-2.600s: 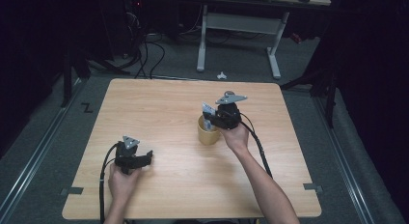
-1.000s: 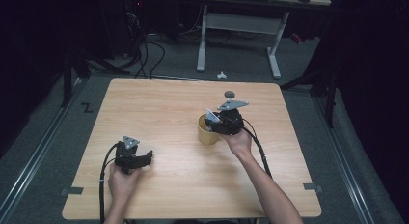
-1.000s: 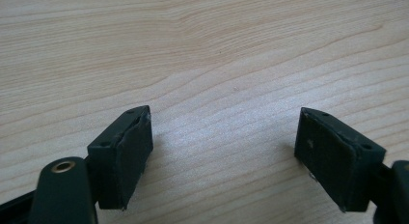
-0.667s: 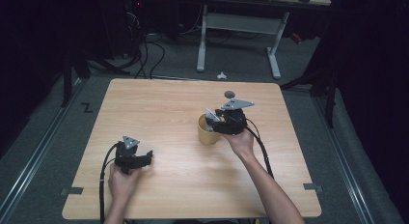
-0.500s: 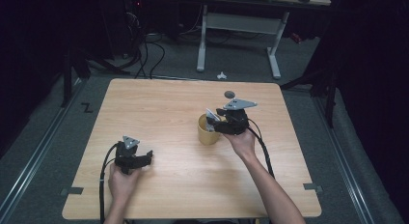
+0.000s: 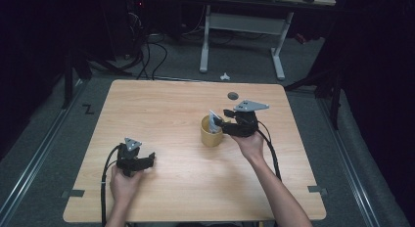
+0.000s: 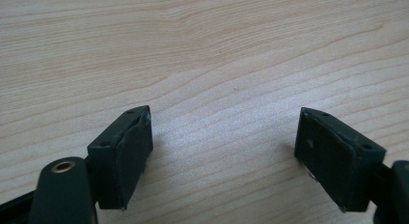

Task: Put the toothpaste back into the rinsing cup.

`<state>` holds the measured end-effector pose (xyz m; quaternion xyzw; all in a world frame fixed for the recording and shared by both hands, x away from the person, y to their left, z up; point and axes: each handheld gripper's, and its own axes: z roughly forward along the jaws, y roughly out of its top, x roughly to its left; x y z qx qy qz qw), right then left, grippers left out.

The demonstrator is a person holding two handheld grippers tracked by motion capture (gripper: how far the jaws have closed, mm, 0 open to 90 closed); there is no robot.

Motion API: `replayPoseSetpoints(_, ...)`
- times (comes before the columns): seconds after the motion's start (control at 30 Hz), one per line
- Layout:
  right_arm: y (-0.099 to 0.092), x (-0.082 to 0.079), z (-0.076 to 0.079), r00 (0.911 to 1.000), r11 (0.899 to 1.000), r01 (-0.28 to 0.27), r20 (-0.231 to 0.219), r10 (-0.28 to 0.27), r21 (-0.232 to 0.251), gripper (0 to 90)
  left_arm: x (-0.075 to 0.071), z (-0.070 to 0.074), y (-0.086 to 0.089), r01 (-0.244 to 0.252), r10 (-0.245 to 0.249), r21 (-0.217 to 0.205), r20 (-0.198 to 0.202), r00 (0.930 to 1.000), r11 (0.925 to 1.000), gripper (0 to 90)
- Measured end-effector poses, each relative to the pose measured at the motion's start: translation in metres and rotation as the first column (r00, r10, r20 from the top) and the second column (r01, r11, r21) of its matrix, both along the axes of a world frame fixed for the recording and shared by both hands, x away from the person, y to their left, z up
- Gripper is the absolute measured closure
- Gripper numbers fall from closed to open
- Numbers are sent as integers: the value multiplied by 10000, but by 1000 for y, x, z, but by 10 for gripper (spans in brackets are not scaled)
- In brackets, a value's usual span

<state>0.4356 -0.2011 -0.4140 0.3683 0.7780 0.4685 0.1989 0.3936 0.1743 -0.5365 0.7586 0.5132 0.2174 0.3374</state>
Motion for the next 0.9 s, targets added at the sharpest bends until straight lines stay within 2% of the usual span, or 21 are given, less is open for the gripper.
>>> replayPoseSetpoints(0.3,-7,-4,3,9999,10000,56,121,-57,66,439,0,0,0,2,-2,0,0,10000,10000,214)
replayPoseSetpoints(0.57,-14,-9,6,9998,9993,144,162,-149,334,437,0,0,0,12,-12,0,-13,10000,10000,215)
replayPoseSetpoints(0.9,-24,-16,11,9986,9984,268,442,-290,507,456,0,0,0,1,-1,1,1,10000,10000,215)
